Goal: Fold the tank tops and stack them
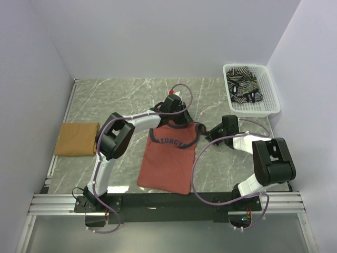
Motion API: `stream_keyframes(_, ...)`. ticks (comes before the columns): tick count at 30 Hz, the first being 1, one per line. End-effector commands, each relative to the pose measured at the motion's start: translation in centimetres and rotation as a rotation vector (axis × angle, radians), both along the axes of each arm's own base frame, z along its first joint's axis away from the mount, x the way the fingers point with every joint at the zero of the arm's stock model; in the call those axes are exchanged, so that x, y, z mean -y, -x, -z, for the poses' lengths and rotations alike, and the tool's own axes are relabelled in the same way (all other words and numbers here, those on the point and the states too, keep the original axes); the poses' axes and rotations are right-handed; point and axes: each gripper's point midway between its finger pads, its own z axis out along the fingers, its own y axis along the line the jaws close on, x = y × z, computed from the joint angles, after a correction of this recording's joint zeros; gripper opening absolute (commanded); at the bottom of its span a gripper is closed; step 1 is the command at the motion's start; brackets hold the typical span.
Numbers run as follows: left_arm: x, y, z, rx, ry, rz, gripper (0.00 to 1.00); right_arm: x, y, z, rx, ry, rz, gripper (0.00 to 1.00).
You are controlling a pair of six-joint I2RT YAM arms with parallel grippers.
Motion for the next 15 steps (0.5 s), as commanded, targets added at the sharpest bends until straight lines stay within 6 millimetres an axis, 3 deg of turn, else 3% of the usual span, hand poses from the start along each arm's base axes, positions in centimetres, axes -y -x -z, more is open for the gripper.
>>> stream_keyframes(1,0.8,-0.9,-2.0,0.048,0.056,0.017,0.25,0.3,-1.7,-1.9,0.081,-0.006,0.032,0.34)
stream_keyframes(9,1.0,-1.0,-1.8,0.04,0.067,0.029,0.24,0.7,-1.7,-2.9,0.113,-0.003,0.05,0.34)
stream_keyframes(15,1.1,-0.8,-1.5,0.032,0.074,0.035,0.23,0.2,-2.5,-1.4,0.063,-0.001,0.026,0.35)
